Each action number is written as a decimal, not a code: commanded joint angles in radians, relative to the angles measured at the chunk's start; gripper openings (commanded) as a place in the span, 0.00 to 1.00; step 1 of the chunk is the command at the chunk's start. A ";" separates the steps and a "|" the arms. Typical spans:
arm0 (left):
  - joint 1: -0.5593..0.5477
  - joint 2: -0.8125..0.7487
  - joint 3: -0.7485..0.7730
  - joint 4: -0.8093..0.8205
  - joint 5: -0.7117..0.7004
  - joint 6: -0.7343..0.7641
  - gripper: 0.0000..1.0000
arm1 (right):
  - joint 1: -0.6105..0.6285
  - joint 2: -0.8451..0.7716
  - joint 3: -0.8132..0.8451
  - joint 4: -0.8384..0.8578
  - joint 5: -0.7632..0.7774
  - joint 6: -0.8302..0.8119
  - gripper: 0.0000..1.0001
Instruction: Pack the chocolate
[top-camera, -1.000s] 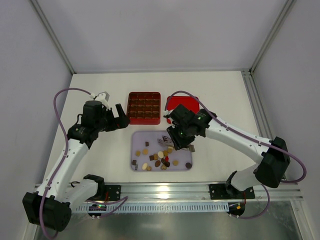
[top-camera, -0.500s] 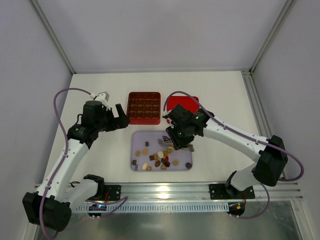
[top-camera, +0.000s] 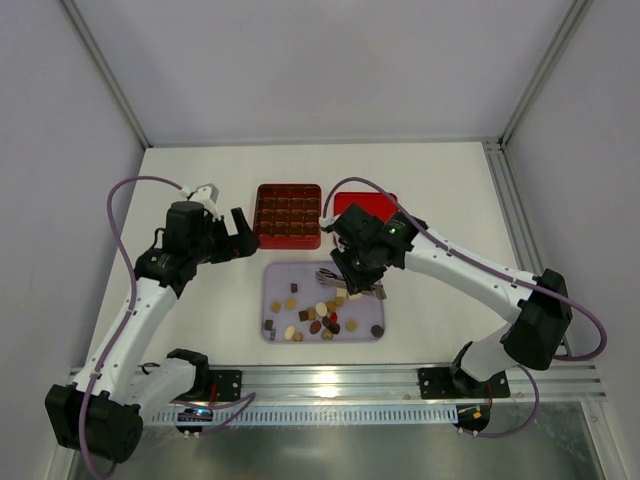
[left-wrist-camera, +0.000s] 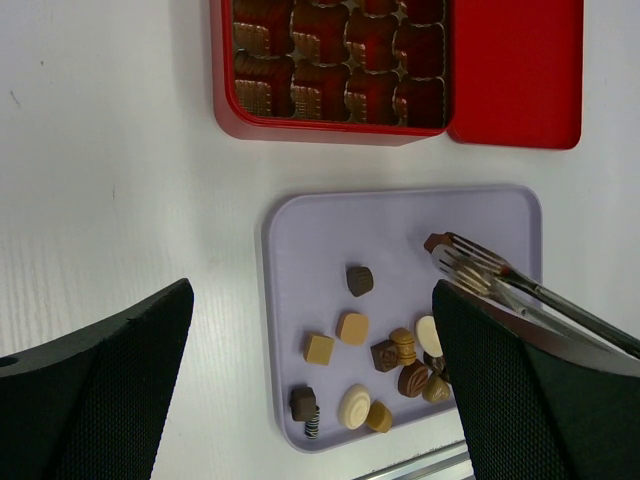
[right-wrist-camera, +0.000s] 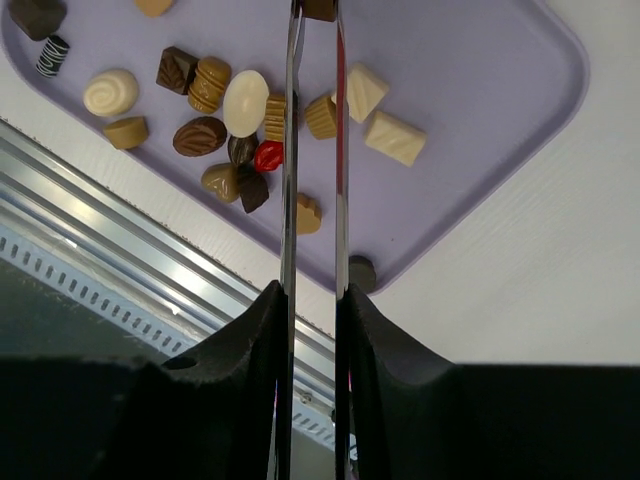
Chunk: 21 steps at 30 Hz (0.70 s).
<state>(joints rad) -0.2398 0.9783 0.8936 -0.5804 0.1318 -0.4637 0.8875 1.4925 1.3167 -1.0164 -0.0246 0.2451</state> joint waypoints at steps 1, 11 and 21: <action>0.002 -0.013 0.031 0.008 -0.008 0.011 1.00 | 0.007 -0.018 0.108 -0.017 0.055 0.003 0.22; 0.002 -0.033 0.033 0.008 -0.040 0.011 1.00 | -0.019 0.121 0.401 -0.044 0.090 -0.009 0.20; 0.002 -0.055 0.028 0.008 -0.073 0.003 1.00 | -0.120 0.543 0.975 -0.063 0.081 -0.029 0.20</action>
<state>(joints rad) -0.2398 0.9493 0.8936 -0.5812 0.0860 -0.4637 0.8032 1.9785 2.1773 -1.0729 0.0494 0.2340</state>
